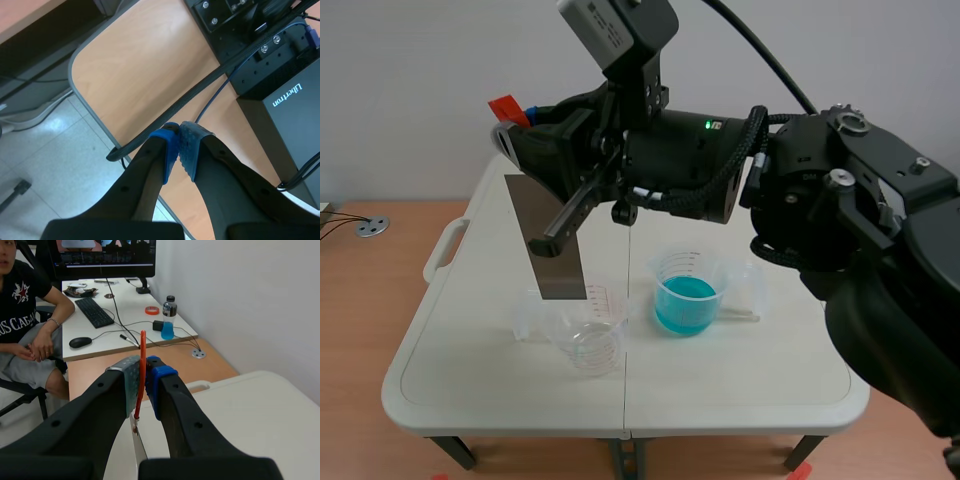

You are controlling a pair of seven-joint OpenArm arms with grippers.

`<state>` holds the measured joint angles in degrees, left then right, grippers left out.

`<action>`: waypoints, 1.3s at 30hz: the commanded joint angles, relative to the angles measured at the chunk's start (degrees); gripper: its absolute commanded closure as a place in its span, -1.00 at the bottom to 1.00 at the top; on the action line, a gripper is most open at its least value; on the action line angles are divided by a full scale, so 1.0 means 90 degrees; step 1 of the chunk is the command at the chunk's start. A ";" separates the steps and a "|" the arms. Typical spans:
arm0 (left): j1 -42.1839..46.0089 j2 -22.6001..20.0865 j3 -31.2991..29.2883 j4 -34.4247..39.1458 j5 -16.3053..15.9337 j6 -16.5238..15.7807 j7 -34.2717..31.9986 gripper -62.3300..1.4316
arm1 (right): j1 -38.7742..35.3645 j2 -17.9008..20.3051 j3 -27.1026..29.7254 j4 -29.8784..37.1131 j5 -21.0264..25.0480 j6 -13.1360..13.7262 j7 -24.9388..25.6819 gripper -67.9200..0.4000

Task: Hold the metal plate by the orange handle, dip it into the blue solution, take it out and point at it, then put the plate back in the beaker on the left.
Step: 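Put the plate into the left beaker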

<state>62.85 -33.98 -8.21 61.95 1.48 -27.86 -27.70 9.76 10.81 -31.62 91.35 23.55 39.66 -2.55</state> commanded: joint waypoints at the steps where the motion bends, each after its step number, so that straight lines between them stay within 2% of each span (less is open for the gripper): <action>1: 0.0085 0.0000 -0.0007 0.0063 -0.0012 -0.0015 -0.0066 0.91 | 0.0053 -0.0075 0.0005 0.0107 0.0075 -0.0073 0.0083 0.95; 8: 0.0083 -0.0002 -0.0005 0.0063 -0.0012 -0.0017 -0.0063 0.91 | -0.0068 -0.0204 0.0005 0.0107 0.0046 -0.0121 -0.0119 0.95; 14: 0.0085 -0.0002 -0.0005 0.0063 -0.0012 -0.0017 0.0209 0.91 | -0.0068 -0.0216 0.0005 0.0104 0.0046 -0.0121 -0.0136 0.95; 23: 0.0085 -0.0002 -0.0005 0.0063 -0.0012 -0.0017 0.0245 0.91 | -0.0083 -0.0216 0.0005 0.0039 0.0046 -0.0126 -0.0134 0.95; 39: 0.0085 0.0000 -0.0005 0.0063 -0.0015 -0.0017 0.0245 0.91 | -0.0080 -0.0216 0.0005 -0.0743 0.0046 -0.0126 0.0080 0.95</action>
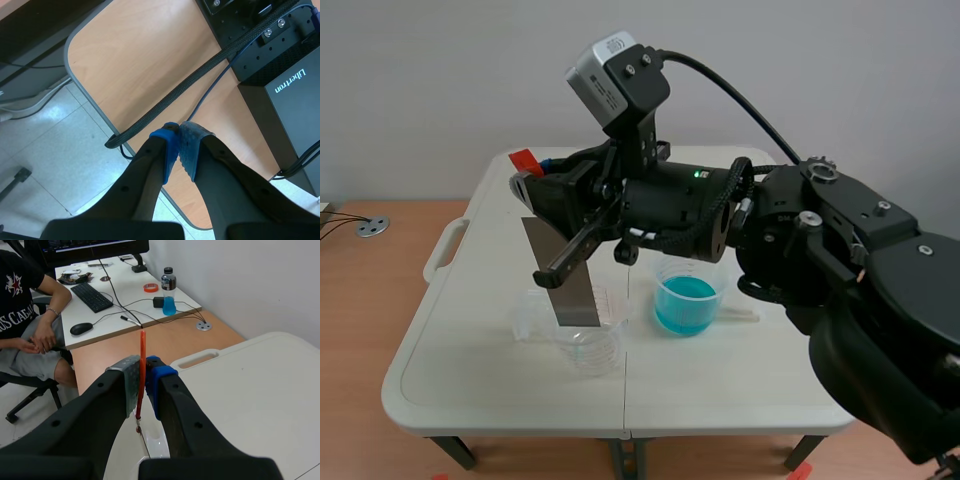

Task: Hold the metal plate by the orange handle, dip it into the blue solution, take it out and point at it, then put the plate back in the beaker on the left.
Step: 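Put the plate into the left beaker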

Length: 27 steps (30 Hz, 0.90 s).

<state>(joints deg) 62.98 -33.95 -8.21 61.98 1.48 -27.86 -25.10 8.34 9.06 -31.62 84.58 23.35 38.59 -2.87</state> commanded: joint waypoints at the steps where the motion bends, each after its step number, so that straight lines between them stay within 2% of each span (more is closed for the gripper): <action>1: 0.0070 -0.0002 -0.0005 0.0061 -0.0015 -0.0017 -0.0044 0.91 | 0.0078 -0.0022 0.0005 -0.0046 0.0070 -0.0007 0.0141 0.95; 14: -0.0034 -0.0002 -0.0005 -0.0092 -0.0015 -0.0032 -0.0039 0.91 | 0.0078 -0.0022 0.0005 -0.0763 0.0109 -0.0002 0.0821 0.95; 27: -0.0036 0.0206 -0.0005 -0.0143 -0.0015 -0.0032 -0.0041 0.91 | 0.0078 -0.0041 0.0005 -0.1236 0.0622 -0.0002 0.0930 0.95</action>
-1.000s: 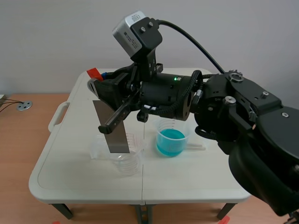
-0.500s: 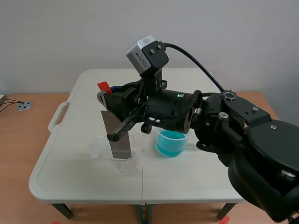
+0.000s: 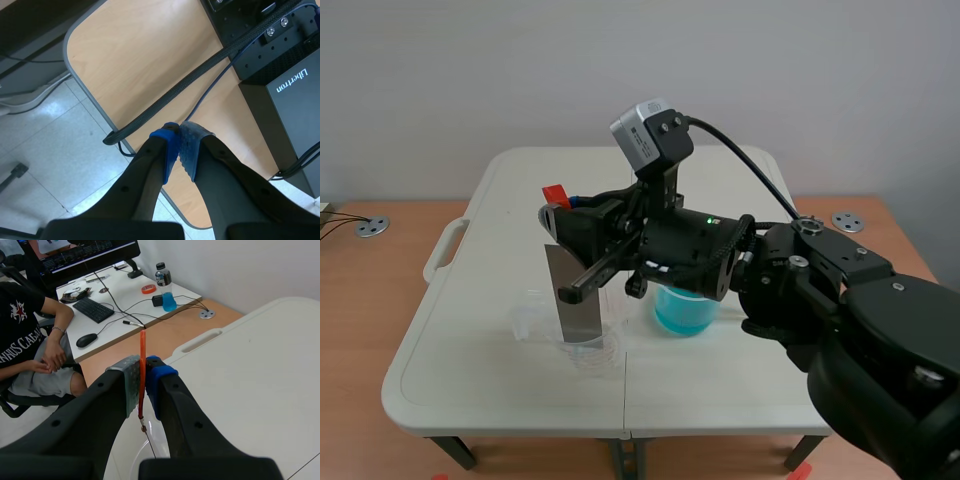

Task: Hold the metal plate by the orange handle, dip it into the blue solution, take it out and point at it, then put the plate back in the beaker on the left.
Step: 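Put the plate into the left beaker, then return to the home posture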

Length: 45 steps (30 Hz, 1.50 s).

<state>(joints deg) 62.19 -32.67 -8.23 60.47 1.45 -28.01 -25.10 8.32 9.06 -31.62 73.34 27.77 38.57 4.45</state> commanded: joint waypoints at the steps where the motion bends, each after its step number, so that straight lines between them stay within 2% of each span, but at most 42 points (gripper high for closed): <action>1: 0.0051 0.0078 -0.0002 0.0024 -0.0012 -0.0017 -0.0041 0.91 | 0.0080 -0.0063 0.0005 -0.0044 0.0134 0.0000 0.0117 0.95; 6: 0.0015 0.0155 -0.0002 0.0024 -0.0010 -0.0017 -0.0022 0.91 | 0.0080 -0.0221 0.0005 -0.0287 0.0134 0.0002 0.0102 0.95; 15: -0.0053 0.0170 -0.0002 0.0024 -0.0010 -0.0019 0.0202 0.91 | 0.0063 -0.0233 0.0005 -0.0289 0.0170 0.0002 0.0097 0.95; 20: -0.0053 0.0170 -0.0002 0.0024 -0.0010 -0.0019 0.0206 0.91 | 0.0061 -0.0231 0.0005 -0.0289 0.0641 0.0002 -0.0010 0.95; 24: -0.0053 0.0170 -0.0002 0.0024 -0.0010 -0.0019 0.0250 0.91 | 0.0061 -0.0231 0.0005 -0.0289 0.0947 0.0002 -0.0323 0.95; 31: -0.0053 0.0170 -0.0002 0.0024 -0.0010 -0.0019 0.0250 0.91 | 0.0061 -0.0228 0.0005 -0.0289 0.1115 0.0000 -0.0729 0.95; 41: -0.0053 0.0170 -0.0002 0.0024 -0.0010 -0.0019 0.0250 0.91 | 0.0063 -0.0228 0.0005 -0.0289 0.1112 0.0000 -0.0746 0.95; 45: -0.0053 0.0170 -0.0002 0.0024 -0.0010 -0.0019 0.0250 0.91 | 0.0063 -0.0228 0.0005 -0.0289 0.1112 0.0000 -0.0746 0.76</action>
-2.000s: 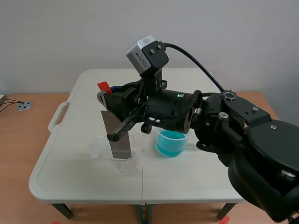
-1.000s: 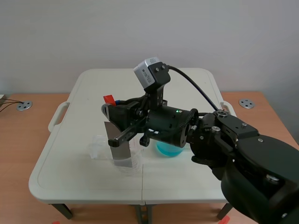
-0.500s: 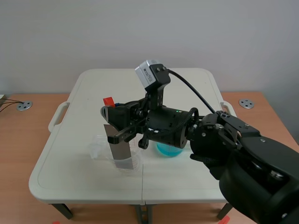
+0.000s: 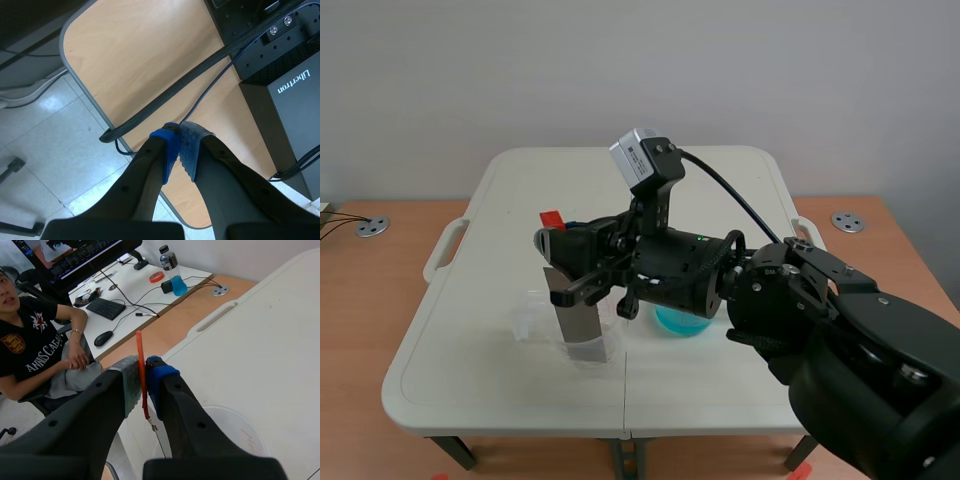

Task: Hold the metal plate by the orange handle, dip it into the blue solution, take it out and point at it, then put the plate back in the beaker on the left.
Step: 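Return to the home posture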

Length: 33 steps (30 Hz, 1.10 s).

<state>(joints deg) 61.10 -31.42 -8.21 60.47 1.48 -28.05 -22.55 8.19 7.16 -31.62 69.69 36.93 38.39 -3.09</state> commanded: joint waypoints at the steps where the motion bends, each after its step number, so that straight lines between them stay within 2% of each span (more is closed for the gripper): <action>1: 0.0068 0.0032 -0.0005 0.0024 -0.0012 -0.0015 -0.0034 0.91 | 0.0080 -0.0015 0.0005 0.0117 0.0095 0.0019 0.0095 0.71; 8: 0.0068 0.0029 -0.0005 0.0024 0.0039 -0.0015 -0.0032 0.89 | 0.0080 -0.0002 0.0019 0.0117 0.0095 0.0019 0.0097 0.47; 10: 0.0068 0.0029 -0.0005 0.0024 0.0085 -0.0015 -0.0032 0.71 | 0.0080 0.0002 0.0024 0.0117 0.0095 0.0017 0.0097 0.36; 12: 0.0068 0.0029 -0.0005 0.0024 0.0085 -0.0015 -0.0034 0.35 | 0.0095 0.0002 0.0024 0.0117 0.0095 0.0017 0.0100 0.20; 13: 0.0068 0.0029 -0.0005 0.0024 0.0085 -0.0015 -0.0034 0.09 | 0.0100 0.0005 0.0024 0.0117 0.0092 0.0015 0.0097 0.10; 16: 0.0068 0.0034 -0.0005 0.0024 0.0073 -0.0015 -0.0041 -0.98 | 0.0131 0.0019 0.0024 0.0117 0.0090 -0.0078 0.0143 -0.19; 20: 0.0068 0.0032 -0.0005 0.0024 0.0075 -0.0015 -0.0039 -1.00 | 0.0134 0.0017 0.0134 0.0117 0.0061 -0.0566 0.0143 -0.49; 23: 0.0068 0.0032 -0.0007 0.0024 0.0075 -0.0010 -0.0039 -1.00 | 0.0151 0.0017 0.0323 0.0119 -0.0189 -0.0782 0.0214 -0.89; 24: 0.0068 0.0032 -0.0007 0.0024 0.0075 -0.0010 -0.0039 -1.00 | 0.0165 0.0017 0.0391 0.0119 -0.0270 -0.0821 0.0219 -0.96; 28: 0.0068 0.0032 -0.0007 0.0024 0.0075 -0.0010 -0.0039 -1.00 | 0.0226 0.0019 0.0685 0.0119 -0.0634 -0.0821 0.0182 -0.96; 33: 0.0066 0.0070 -0.0015 0.0036 0.0073 -0.0012 -0.0063 -1.00 | 0.0233 0.0168 0.0969 0.0257 -0.0656 -0.0821 0.0165 -0.95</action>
<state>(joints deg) 61.10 -31.40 -8.21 60.47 2.33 -28.03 -22.57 8.99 7.53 -23.11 70.13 30.22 30.83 -2.31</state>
